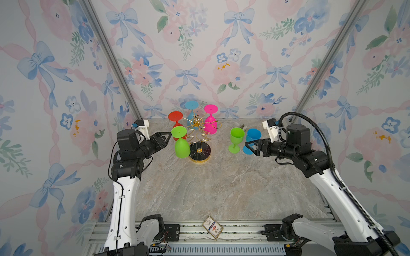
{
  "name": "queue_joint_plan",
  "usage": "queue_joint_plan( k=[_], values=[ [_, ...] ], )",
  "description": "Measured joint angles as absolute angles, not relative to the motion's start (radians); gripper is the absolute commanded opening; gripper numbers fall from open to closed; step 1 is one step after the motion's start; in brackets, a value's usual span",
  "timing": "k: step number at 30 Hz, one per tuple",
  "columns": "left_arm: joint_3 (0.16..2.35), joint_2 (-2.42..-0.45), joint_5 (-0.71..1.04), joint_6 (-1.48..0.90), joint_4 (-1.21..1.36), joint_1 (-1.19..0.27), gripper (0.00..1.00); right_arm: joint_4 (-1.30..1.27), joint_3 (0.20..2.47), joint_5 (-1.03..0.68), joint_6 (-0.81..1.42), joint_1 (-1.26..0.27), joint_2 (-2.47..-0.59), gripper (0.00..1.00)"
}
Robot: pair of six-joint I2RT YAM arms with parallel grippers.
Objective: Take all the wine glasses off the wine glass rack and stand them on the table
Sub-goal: 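Move the left gripper to the rack's lime green glass while right hovers nearby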
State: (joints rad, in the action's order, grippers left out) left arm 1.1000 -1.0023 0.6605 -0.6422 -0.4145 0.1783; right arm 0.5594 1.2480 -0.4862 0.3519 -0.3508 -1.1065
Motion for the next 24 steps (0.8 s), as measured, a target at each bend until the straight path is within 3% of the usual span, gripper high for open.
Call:
queue_joint_plan(
  k=[24],
  values=[
    [1.132, -1.108, 0.735, -0.724, -0.414, 0.172, 0.34, 0.470, 1.208, -0.486, 0.424, -0.355, -1.118, 0.78]
  ],
)
